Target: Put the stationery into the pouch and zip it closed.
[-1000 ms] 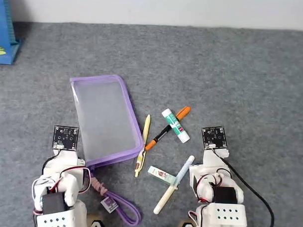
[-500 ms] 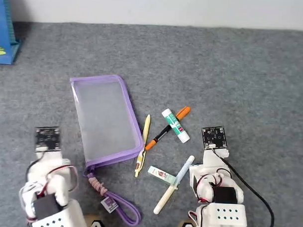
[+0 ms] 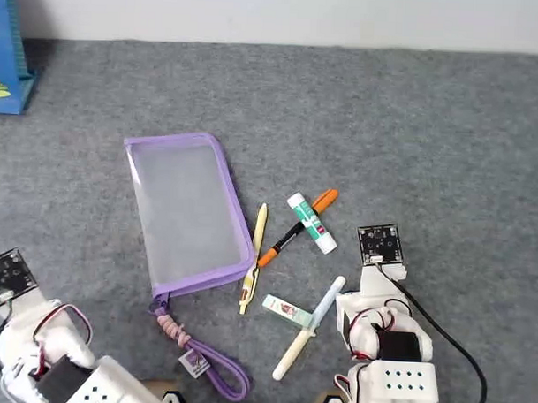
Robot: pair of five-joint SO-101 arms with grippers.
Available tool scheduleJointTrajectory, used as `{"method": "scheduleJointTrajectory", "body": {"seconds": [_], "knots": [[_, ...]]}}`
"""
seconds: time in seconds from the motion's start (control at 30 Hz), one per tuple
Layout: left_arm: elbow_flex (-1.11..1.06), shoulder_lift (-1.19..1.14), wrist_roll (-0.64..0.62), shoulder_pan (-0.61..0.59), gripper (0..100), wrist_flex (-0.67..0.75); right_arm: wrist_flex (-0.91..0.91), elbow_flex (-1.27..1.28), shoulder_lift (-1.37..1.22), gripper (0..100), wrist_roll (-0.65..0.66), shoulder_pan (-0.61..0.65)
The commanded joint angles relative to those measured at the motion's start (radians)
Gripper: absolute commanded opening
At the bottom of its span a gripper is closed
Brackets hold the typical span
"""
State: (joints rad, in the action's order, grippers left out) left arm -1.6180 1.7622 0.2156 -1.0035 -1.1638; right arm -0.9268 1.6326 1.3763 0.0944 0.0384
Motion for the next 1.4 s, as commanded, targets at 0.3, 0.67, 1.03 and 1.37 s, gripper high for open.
{"method": "scheduleJointTrajectory", "body": {"seconds": [0.3,0.67,1.03,1.37], "knots": [[0.004,-0.008,-0.008,0.063,1,0.025,-0.062,-0.080,0.005,1.1,0.049,0.031],[-0.008,-0.008,-0.008,0.098,1,0.021,-0.383,-0.516,-0.005,0.9,0.034,0.111],[0.036,-0.008,-0.012,0.025,1,0.020,-0.320,-0.540,-0.007,1.1,-0.186,0.518],[0.048,-0.008,-0.014,-0.023,1,0.025,-0.140,-0.482,-0.122,1.2,-0.279,0.848]]}}
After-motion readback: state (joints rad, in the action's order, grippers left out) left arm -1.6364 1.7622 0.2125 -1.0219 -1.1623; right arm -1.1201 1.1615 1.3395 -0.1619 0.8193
